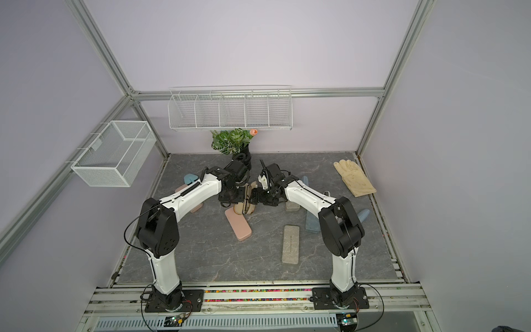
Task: Close the glasses case
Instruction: Adjust the glasses case at the center of the board.
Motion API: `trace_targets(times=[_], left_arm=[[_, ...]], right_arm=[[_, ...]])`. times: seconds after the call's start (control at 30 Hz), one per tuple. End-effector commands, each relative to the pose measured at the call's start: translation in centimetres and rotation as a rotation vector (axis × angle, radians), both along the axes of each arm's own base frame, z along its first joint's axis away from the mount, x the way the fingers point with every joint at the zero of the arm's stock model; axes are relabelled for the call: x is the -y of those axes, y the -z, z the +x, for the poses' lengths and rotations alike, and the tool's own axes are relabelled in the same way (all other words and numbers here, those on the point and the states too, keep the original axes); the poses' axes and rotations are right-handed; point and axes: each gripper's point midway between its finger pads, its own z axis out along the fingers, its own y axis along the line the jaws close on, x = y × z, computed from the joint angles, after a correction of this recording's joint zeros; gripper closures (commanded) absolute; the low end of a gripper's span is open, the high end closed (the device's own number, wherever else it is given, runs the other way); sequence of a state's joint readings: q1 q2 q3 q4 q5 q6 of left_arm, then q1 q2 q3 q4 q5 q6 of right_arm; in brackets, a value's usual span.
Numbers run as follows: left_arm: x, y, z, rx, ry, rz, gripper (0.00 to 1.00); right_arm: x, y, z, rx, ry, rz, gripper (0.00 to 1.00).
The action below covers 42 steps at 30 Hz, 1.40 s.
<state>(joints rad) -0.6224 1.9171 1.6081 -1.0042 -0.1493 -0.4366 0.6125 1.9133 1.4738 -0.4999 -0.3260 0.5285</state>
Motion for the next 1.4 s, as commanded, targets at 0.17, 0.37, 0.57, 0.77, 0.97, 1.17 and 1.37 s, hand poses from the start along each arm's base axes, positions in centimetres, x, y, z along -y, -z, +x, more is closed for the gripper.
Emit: trace_targets(times=[0.17,0.37,0.57,0.77,0.97,1.17,1.37], left_arm=[[0.5,-0.5,0.5,0.020,-0.010,-0.014,0.90],[0.6,-0.4,0.4,0.016,-0.009,-0.017,0.90],[0.7,-0.4,0.4,0.016,-0.004,-0.018,0.90],[0.6,-0.5,0.3,0.016,-0.001,-0.014,0.90],[0.4,-0.4,0.2,0.018,-0.003,-0.009,0.90],[0.3,-0.5,0.2,0.020,-0.003,-0.004,0.91],[0.2,-0.5,0.2,0.021,-0.002,-0.002,0.91]], right_arm=[[-0.7,0.2,1.0,-0.013,0.035,-0.021,0.20],[-1.0,0.7,1.8,-0.025,0.040,-0.045,0.19],[-1.3,1.4,2.2,-0.037,0.040,-0.061,0.18],[-1.1,1.8,2.4,-0.039,0.050,-0.078,0.18],[-0.6,1.7,2.7,-0.029,0.070,-0.095,0.18],[0.0,1.5,2.9,-0.019,0.095,-0.113,0.18],[0.8,1.3,3.0,-0.008,0.120,-0.127,0.18]])
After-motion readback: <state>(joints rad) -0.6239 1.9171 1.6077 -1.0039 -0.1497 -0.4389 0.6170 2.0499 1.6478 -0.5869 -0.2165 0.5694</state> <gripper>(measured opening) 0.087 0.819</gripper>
